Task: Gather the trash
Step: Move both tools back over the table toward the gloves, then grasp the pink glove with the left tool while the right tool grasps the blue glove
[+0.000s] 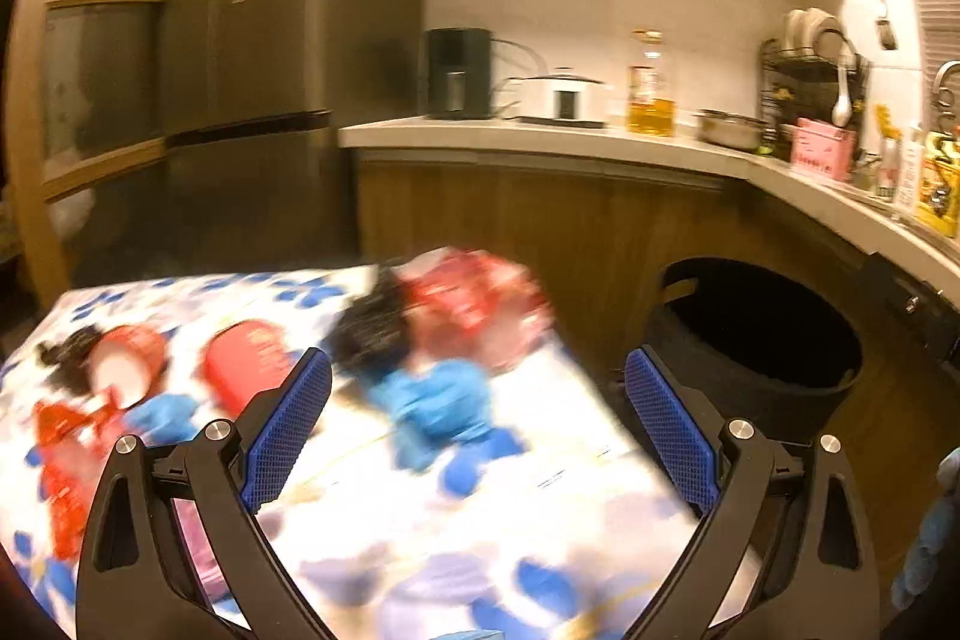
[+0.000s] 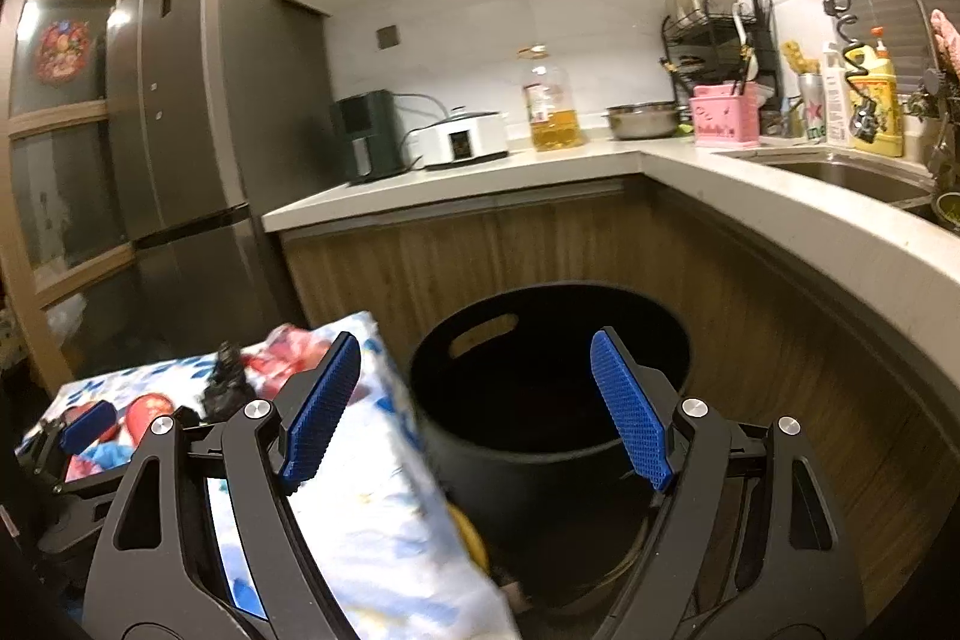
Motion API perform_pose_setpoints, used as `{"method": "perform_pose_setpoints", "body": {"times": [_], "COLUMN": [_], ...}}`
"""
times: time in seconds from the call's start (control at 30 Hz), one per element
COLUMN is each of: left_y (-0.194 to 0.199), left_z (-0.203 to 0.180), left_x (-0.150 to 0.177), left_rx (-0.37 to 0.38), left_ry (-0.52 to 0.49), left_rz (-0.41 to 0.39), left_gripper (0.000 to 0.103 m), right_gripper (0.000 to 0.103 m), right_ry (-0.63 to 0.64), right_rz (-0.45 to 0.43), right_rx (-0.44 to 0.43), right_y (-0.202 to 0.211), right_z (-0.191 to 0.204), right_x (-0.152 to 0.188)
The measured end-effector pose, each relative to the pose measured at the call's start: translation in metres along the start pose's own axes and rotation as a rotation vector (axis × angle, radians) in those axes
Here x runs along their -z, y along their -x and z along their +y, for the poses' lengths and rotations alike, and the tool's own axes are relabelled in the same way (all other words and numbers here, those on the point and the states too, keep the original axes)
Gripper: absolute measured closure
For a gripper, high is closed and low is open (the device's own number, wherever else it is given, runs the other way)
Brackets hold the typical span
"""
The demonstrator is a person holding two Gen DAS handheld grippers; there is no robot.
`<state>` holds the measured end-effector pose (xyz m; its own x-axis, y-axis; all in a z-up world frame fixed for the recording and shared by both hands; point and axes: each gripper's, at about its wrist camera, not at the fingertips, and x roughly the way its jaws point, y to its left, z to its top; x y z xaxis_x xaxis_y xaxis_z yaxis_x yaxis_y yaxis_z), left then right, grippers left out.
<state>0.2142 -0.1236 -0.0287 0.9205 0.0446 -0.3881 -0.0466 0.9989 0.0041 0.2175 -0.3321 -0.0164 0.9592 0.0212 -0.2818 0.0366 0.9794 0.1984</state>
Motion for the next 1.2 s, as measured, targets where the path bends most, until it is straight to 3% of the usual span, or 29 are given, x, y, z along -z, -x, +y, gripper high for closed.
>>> {"method": "perform_pose_setpoints", "body": {"times": [0.17, 0.3, 0.4, 0.57, 0.77, 0.97, 1.2], "left_y": [0.024, 0.034, 0.035, 0.039, 0.023, 0.004, -0.011], "left_z": [0.047, 0.082, 0.096, 0.115, 0.118, 0.110, 0.114], "left_x": [0.024, 0.040, 0.047, 0.059, 0.065, 0.073, 0.080], "left_rx": [-0.163, -0.219, -0.238, -0.177, -0.116, -0.107, -0.091], "left_ry": [0.013, 0.042, 0.022, 0.006, -0.029, -0.070, -0.055], "left_rz": [-0.017, -0.004, 0.023, 0.053, 0.121, 0.202, 0.279], "left_gripper": [0.009, 0.009, 0.010, 0.014, 0.029, 0.049, 0.083], "right_gripper": [0.025, 0.025, 0.025, 0.025, 0.025, 0.025, 0.025], "right_ry": [0.006, 0.006, 0.009, 0.025, 0.039, 0.057, 0.062], "right_rz": [0.016, 0.026, 0.040, 0.055, 0.065, 0.075, 0.096], "right_rx": [-0.044, -0.079, -0.106, -0.140, -0.167, -0.170, -0.166], "right_y": [0.009, 0.015, 0.019, 0.026, 0.029, 0.024, 0.014], "right_z": [0.022, 0.042, 0.059, 0.085, 0.105, 0.115, 0.119], "right_x": [0.014, 0.028, 0.038, 0.052, 0.058, 0.059, 0.063]}}
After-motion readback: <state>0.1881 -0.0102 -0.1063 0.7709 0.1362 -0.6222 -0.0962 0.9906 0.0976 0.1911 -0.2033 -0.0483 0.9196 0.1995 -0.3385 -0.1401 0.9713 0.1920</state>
